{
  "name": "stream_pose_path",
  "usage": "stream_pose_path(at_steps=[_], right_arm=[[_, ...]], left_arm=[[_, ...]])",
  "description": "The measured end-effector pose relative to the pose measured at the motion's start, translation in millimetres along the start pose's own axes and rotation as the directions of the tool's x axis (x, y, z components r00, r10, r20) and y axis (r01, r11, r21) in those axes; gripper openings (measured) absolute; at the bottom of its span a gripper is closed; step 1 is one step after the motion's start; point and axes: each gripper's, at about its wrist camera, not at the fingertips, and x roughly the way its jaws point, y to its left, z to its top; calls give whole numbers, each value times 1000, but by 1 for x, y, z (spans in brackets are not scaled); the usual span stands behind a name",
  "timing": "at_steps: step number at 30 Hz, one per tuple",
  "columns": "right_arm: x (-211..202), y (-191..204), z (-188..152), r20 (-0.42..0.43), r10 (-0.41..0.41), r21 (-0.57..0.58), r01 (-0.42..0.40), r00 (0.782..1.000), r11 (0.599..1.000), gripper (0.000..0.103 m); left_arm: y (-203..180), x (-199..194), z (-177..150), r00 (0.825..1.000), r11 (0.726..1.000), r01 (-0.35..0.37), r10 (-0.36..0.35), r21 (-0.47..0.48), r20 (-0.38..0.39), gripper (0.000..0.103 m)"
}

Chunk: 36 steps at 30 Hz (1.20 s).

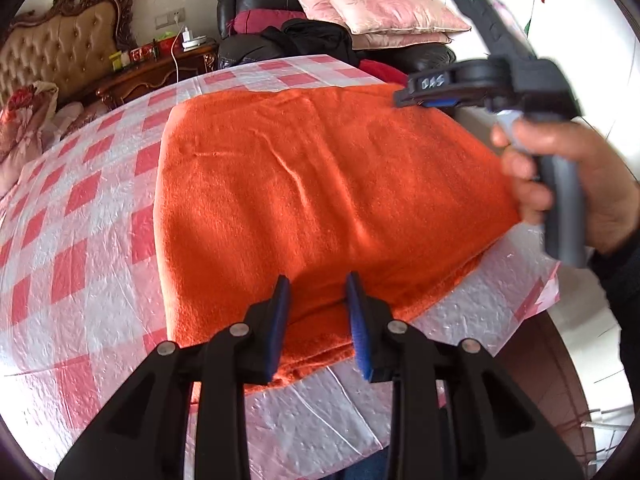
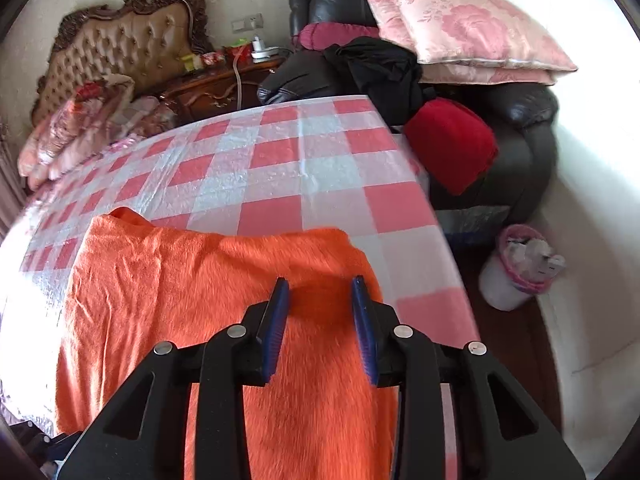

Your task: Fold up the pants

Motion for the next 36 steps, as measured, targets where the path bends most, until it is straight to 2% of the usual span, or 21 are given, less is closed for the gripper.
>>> stream_pose_path(at_steps=[2, 6, 10, 14, 16, 24, 29, 32, 35, 36], right_arm=[[-30, 7, -7, 26, 15, 12, -15, 1000, 1000, 41], [-57, 20, -39, -19, 25, 50, -24, 1000, 998, 44], [-55, 34, -77, -102, -11, 51, 16, 995, 999, 45], [-55, 40, -91, -90, -48, 3, 49, 995, 999, 46], [-55, 40, -92, -93, -49, 1, 49, 994, 999, 46], [-55, 37, -90, -101, -34, -3, 34, 994, 999, 46], [-55, 37, -90, -101, -35, -5, 35, 994, 999, 46], [-54, 36, -90, -104, -30, -1, 30, 994, 1000, 46], [-56, 33, -87, -104, -56, -3, 56, 993, 998, 46], [-59, 31, -85, -95, -81, 3, 82, 992, 997, 46]], left_arm=[[0, 1, 0, 1000, 1000, 14, -14, -20, -6, 30], [1, 1, 1, 1000, 999, 23, -24, -46, -6, 30], [-6, 1, 2, 1000, 1000, -18, 18, 2, 0, 30], [-4, -2, 3, 1000, 1000, -16, 16, 23, -3, 30], [5, -6, 3, 1000, 1000, -12, 12, -6, 0, 30], [62, -14, -13, 994, 983, -107, 102, -151, -40, 29], [76, -18, -17, 989, 974, -149, 143, -173, -49, 30], [79, -25, -8, 966, 952, -259, 259, -161, -23, 28], [67, -33, 21, 971, 971, -219, 226, -100, 73, 27], [60, -32, 40, 984, 987, -139, 147, -84, 100, 27]])
